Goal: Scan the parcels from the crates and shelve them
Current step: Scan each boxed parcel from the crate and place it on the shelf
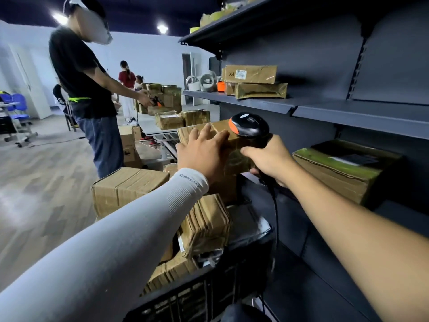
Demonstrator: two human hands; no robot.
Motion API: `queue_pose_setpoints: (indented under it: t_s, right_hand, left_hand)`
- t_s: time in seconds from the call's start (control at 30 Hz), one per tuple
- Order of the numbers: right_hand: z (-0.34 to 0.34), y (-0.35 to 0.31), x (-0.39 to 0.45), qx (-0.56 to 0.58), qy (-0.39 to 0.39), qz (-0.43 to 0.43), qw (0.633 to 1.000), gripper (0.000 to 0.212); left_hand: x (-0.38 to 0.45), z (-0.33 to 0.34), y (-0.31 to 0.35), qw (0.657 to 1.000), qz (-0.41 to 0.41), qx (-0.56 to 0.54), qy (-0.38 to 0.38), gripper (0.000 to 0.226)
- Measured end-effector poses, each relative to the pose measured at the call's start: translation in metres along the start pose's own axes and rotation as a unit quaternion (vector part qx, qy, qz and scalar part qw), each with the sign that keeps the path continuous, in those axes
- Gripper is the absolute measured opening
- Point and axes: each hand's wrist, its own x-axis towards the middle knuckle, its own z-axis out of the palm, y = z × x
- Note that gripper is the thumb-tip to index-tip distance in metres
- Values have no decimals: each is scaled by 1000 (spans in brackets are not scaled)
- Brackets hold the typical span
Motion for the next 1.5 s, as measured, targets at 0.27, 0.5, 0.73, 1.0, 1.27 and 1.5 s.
queue_pose_setpoints:
  t_s: [0.27, 0.5, 0.73, 1.0, 1.27, 1.5]
  right_hand:
    - [-79, 27, -75, -7, 74, 39, 996, 17]
    - [-139, 63, -132, -6, 123, 70, 990, 22]
    - [-176, 84, -186, -64, 152, 73, 984, 28]
    - [-203, 112, -226, -90, 188, 95, 973, 9]
    - [-228, 146, -247, -90, 252, 149, 952, 43]
    - [-219, 176, -260, -70, 318, 156, 933, 51]
  left_hand:
    - [-38, 4, 88, 997, 70, -15, 33, 47]
    - [-72, 13, 155, 989, 133, -54, 43, 50]
    - [-110, 25, 198, 981, 167, -85, 51, 52]
    - [-142, 42, 239, 970, 189, -145, 41, 50]
    - [-145, 88, 281, 934, 231, -269, -45, 55]
    - [-172, 112, 281, 905, 192, -375, -57, 60]
